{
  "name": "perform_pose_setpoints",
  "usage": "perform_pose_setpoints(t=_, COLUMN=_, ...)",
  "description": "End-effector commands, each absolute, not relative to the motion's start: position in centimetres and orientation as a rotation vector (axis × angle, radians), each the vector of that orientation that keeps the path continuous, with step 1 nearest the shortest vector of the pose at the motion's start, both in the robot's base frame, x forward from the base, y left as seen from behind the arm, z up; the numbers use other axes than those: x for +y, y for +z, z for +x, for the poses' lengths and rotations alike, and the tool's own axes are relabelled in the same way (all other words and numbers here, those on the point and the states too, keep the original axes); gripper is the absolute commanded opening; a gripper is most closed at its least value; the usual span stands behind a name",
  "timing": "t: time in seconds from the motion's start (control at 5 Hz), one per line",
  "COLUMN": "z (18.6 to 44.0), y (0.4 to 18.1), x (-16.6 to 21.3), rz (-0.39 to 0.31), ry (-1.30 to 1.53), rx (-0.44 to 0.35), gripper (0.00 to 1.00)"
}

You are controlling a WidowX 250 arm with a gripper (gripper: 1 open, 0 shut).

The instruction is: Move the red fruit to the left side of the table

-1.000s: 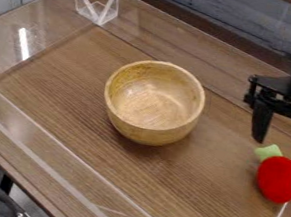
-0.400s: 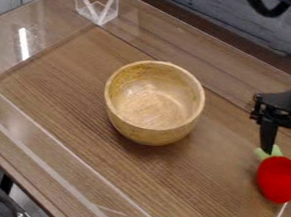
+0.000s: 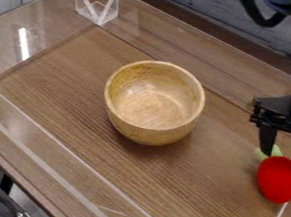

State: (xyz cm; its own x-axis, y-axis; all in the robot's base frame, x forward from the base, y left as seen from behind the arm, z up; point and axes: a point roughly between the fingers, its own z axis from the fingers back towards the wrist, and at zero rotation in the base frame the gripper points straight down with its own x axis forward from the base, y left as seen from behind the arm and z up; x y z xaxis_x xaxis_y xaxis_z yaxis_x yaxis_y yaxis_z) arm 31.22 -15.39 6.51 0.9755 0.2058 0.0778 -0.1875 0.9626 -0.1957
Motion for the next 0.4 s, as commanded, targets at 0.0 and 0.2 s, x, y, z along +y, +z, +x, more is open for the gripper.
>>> perform_pose_setpoints(t=0.0, z=32.43, y=8.18, x=-15.30, rz=-0.212, ry=0.172, rx=-0.163, gripper=1.00)
perform_pose_setpoints(t=0.2, z=32.07, y=8.75, x=-15.41, rz=-0.221, ry=0.143, rx=-0.182, gripper=1.00)
